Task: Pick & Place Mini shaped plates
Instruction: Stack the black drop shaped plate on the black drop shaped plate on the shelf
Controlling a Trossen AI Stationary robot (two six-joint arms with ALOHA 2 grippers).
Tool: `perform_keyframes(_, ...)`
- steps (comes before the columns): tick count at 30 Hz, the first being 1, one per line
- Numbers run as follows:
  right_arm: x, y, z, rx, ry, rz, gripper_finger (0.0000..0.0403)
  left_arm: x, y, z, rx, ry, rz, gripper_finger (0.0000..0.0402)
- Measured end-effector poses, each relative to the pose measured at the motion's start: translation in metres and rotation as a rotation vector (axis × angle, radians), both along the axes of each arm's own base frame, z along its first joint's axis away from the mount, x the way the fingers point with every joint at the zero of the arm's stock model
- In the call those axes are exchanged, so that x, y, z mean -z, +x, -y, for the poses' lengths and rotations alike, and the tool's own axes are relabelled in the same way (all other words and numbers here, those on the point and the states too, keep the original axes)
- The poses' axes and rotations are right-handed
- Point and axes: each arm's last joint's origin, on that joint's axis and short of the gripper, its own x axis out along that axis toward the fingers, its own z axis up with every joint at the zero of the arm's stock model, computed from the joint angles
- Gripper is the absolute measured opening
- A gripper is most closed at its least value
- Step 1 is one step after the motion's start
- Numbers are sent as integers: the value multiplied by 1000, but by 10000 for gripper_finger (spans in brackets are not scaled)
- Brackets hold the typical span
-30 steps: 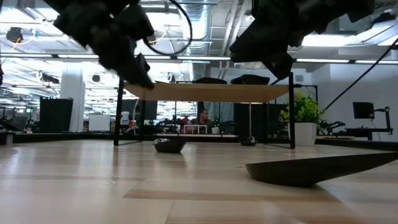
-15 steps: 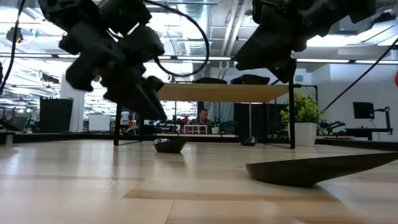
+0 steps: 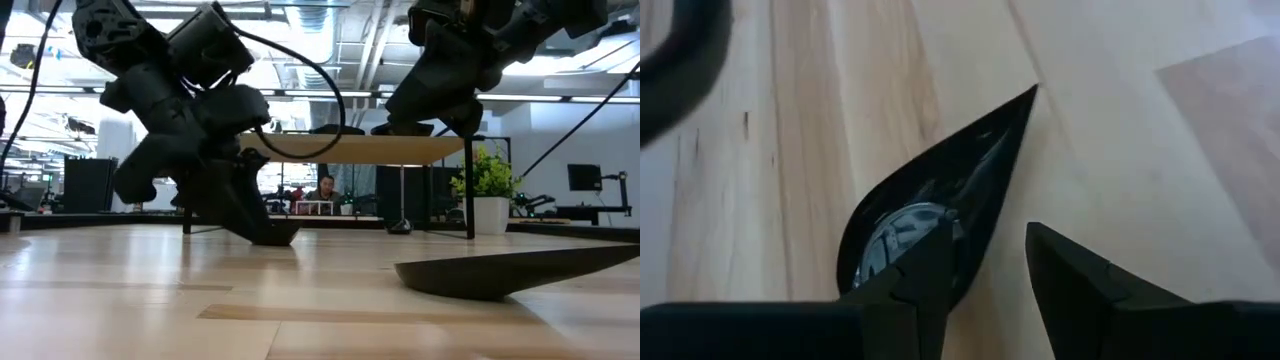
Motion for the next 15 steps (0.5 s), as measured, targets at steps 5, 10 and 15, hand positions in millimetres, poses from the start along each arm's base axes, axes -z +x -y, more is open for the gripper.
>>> perform_keyframes(5, 0, -1, -2, -6, 0, -1, 77, 2, 1, 0, -7, 5, 3, 131)
perform_keyframes(10, 0, -1, -4, -14, 0, -2, 77, 0, 2, 0, -11, 4, 18, 131)
perform_keyframes(15, 0, -2, -6, -21, 0, -2, 77, 0, 2, 0, -11, 4, 18, 127)
